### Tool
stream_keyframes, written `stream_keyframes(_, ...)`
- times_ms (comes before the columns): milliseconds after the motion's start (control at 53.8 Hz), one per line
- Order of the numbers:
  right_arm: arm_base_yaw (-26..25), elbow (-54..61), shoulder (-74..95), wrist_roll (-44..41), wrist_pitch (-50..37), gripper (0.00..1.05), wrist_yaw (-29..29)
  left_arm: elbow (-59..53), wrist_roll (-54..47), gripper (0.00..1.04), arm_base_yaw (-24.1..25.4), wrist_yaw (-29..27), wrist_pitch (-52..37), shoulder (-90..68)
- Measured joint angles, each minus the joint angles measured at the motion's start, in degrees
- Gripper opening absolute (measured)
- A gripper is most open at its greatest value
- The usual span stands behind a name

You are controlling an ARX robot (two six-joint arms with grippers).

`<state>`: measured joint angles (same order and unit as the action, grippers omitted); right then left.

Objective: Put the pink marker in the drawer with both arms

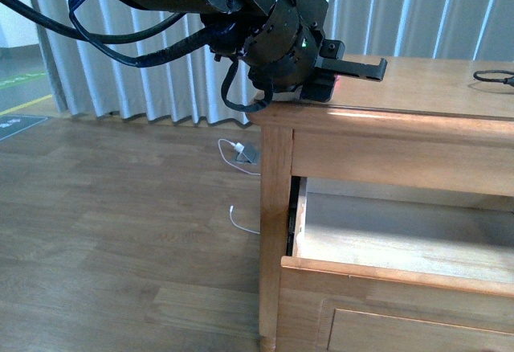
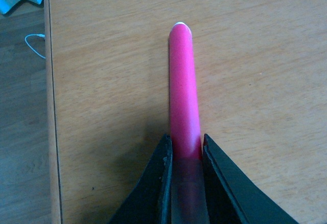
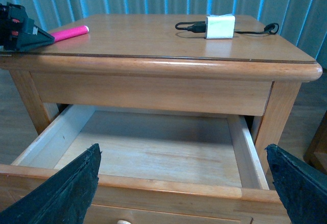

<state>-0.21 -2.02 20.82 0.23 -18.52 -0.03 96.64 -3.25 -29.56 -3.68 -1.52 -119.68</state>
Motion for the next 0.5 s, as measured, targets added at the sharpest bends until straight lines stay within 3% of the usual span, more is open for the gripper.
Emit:
stream_keyframes(149, 0.0, 0.0, 0.0, 0.0, 0.0, 0.96, 0.0, -1.6, -0.2, 0.15, 0.5, 1.4, -0.9, 1.0)
stream_keyframes(502, 0.0, 0.0, 0.0, 0.0, 0.0, 0.96, 0.0, -15.3, -2.9, 0.15, -0.5, 14.0, -7.9, 12.2)
